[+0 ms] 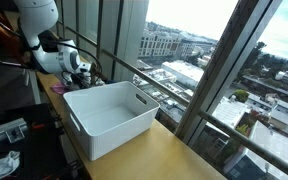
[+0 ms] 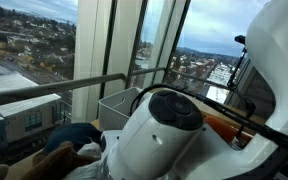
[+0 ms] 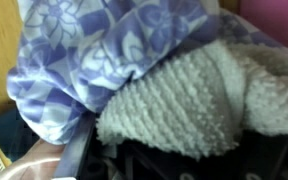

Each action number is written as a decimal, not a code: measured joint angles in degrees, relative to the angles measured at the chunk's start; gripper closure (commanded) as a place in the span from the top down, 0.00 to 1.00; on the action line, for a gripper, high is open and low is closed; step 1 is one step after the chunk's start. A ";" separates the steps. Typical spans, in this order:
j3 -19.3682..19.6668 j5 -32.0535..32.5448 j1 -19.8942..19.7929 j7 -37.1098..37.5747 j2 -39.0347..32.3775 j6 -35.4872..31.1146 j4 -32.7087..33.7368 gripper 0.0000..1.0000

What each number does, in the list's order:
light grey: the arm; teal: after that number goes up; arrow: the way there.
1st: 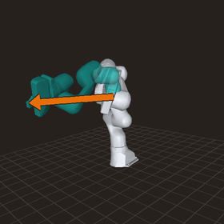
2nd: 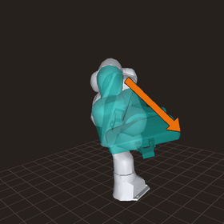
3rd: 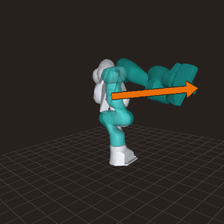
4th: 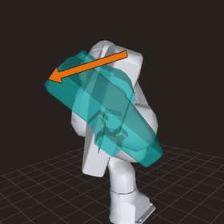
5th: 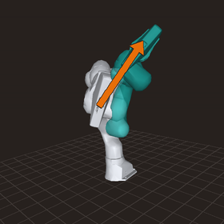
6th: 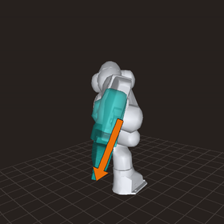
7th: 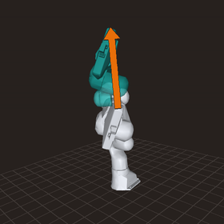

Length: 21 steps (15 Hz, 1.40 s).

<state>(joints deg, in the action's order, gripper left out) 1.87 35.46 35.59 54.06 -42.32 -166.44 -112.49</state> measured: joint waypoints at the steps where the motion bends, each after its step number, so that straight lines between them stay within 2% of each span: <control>1: 0.01 -1.30 0.03 -1.14 0.00 -0.01 -0.02 0.13; 4: 0.91 -4.49 0.91 -3.85 0.39 -0.02 -0.51 0.03; 6: 2.07 -5.83 1.95 -5.53 1.02 -0.16 -1.40 0.06; 8: 3.33 -6.60 2.84 -7.10 1.93 -1.32 -3.11 0.01; 9: 4.20 -6.78 3.35 -7.72 2.56 -1.99 -4.35 0.04; 14: 10.59 -6.84 7.29 -10.09 6.61 -4.62 -12.59 0.04; 21: 20.48 -6.84 16.43 -10.47 10.99 -5.69 -21.50 0.04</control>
<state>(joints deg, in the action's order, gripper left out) 22.35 28.62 52.03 43.59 -31.34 -172.13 -133.99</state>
